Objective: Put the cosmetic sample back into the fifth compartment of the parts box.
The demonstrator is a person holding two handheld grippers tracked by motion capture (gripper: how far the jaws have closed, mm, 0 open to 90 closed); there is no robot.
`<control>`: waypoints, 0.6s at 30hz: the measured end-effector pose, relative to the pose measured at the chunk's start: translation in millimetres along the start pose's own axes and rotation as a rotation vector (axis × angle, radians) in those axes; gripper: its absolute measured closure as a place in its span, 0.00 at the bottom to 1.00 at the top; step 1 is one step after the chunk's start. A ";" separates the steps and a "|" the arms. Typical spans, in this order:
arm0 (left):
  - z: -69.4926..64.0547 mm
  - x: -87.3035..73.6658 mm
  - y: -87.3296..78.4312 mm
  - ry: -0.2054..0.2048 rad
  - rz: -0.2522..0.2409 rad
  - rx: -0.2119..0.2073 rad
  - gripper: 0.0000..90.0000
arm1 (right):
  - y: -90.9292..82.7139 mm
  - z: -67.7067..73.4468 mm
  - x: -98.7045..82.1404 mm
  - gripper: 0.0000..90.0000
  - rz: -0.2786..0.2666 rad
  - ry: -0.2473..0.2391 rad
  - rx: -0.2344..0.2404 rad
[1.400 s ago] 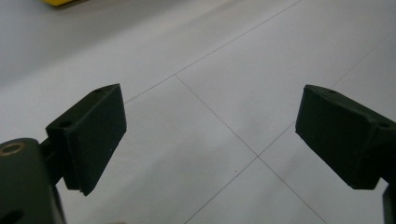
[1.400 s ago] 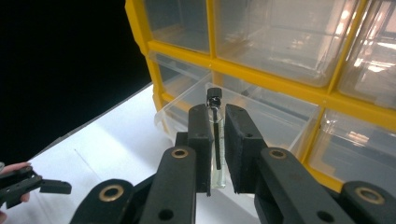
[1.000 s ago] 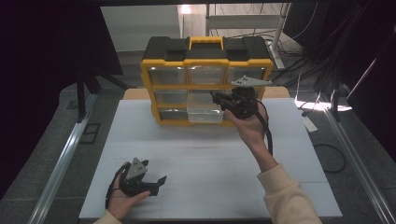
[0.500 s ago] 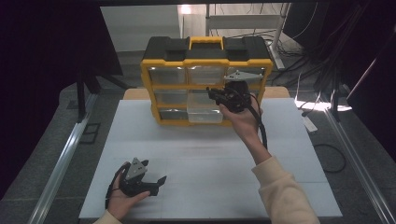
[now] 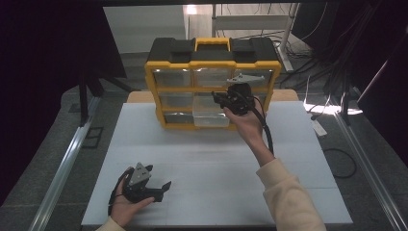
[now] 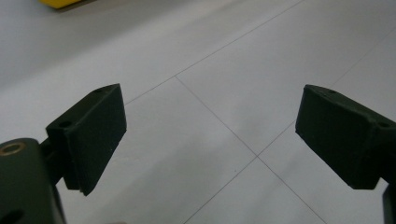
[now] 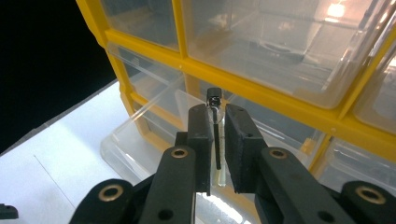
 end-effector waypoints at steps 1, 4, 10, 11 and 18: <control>0.0 0.0 0.0 0.000 0.000 0.000 0.10 | 0.0 0.0 0.0 0.90 0.000 0.000 0.000; 0.1 0.0 -0.1 0.000 0.000 0.000 0.10 | 3.3 -1.5 -5.1 0.90 0.017 -0.005 -0.008; 0.1 -0.2 0.3 0.001 0.002 0.000 0.10 | 8.1 -4.2 -12.9 0.90 0.042 -0.015 -0.017; 0.2 -0.2 0.3 0.001 0.002 0.001 0.10 | 8.1 -4.6 -13.0 0.90 0.043 -0.015 -0.018; 0.1 -0.2 0.3 0.001 0.002 0.000 0.10 | 6.6 -2.8 -12.3 0.86 0.038 -0.021 -0.015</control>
Point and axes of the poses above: each handheld gripper's, and its own axes: y roughly forward along the jaws, x roughly out of its top, z roughly to its left, the point moved 9 cm from there along y, roughly forward along the jaws, and after that the axes turned 9 degrees about x, right-handed, at the moved point
